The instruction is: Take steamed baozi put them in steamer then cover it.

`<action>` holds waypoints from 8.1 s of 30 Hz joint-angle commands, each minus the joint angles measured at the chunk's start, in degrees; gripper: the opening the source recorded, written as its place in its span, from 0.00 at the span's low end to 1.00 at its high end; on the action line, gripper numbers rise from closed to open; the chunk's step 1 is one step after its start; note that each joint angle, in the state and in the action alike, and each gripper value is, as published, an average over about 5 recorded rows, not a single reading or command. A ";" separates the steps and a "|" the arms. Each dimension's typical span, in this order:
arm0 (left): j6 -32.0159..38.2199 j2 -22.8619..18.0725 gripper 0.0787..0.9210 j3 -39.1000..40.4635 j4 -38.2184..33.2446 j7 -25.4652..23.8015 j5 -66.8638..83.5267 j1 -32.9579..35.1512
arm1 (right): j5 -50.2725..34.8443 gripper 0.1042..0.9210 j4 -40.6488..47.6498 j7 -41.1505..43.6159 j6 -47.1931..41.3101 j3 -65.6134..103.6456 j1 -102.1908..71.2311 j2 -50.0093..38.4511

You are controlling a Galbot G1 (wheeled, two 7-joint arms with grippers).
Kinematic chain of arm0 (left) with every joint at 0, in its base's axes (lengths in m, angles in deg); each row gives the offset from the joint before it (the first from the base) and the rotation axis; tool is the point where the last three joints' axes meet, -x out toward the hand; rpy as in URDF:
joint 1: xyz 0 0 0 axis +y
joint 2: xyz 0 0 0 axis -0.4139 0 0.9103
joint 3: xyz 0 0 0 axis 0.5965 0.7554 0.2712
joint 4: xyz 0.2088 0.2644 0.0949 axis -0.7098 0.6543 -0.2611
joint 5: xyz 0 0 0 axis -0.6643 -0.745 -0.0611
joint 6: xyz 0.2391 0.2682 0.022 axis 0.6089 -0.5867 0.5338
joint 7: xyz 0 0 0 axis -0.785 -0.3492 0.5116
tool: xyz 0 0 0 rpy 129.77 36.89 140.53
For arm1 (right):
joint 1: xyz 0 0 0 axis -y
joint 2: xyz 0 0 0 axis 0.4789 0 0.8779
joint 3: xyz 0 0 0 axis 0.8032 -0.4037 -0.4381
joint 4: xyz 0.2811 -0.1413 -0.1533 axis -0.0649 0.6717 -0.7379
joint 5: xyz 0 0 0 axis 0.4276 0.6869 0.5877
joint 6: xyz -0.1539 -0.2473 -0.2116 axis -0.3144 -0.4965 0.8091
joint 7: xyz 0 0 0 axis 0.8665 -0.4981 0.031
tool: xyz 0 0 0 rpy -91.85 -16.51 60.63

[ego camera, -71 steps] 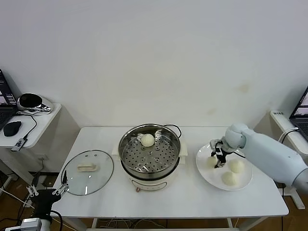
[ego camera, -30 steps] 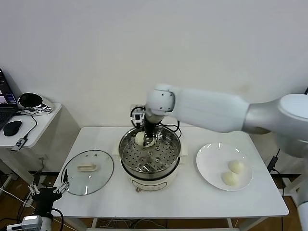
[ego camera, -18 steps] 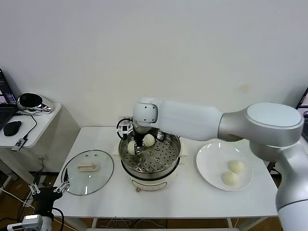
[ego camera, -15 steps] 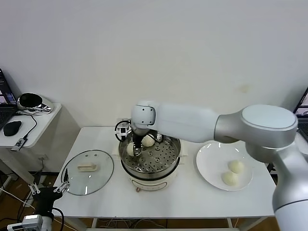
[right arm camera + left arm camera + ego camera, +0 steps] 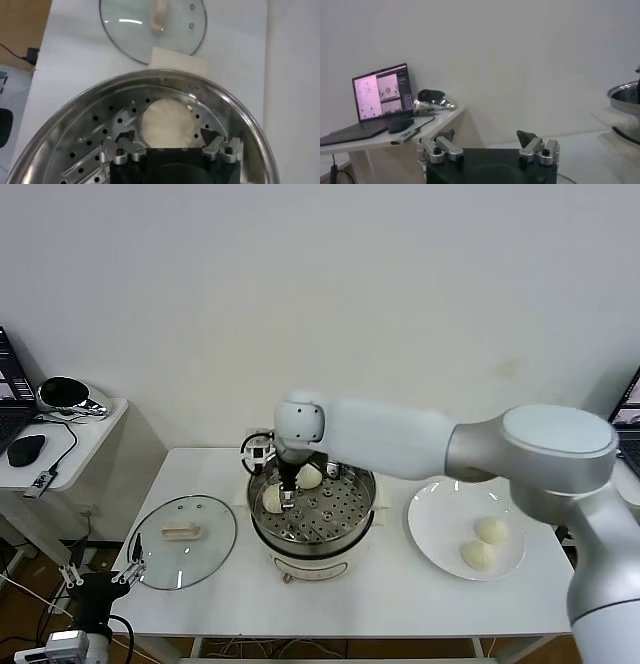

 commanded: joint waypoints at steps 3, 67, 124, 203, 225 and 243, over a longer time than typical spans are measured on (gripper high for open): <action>-0.25 0.13 0.88 0.09 -0.73 -0.05 -0.22 0.19 | 6.38 0.88 -14.52 14.39 9.27 0.69 10.22 -21.68; -0.57 -0.89 0.88 0.78 -0.91 0.04 -2.37 1.52 | 44.04 0.81 -8.90 11.14 23.24 30.10 -39.58 -44.24; -0.88 -1.52 0.88 -0.64 -2.53 -0.08 -1.39 0.83 | 22.92 0.57 -11.25 10.98 47.78 -1.99 1.72 -6.41; -1.13 0.65 0.88 1.30 -1.19 0.04 -2.12 -0.37 | 49.42 0.88 3.43 13.15 34.53 45.41 -44.09 -42.20; -0.98 0.44 0.88 0.90 -0.47 0.00 -1.98 -0.24 | 54.44 0.88 13.66 12.28 34.52 46.14 -42.94 -33.72; -0.76 0.43 0.88 0.48 -0.47 0.01 -1.84 0.03 | 50.59 0.62 9.43 13.74 32.92 42.80 -39.32 -37.08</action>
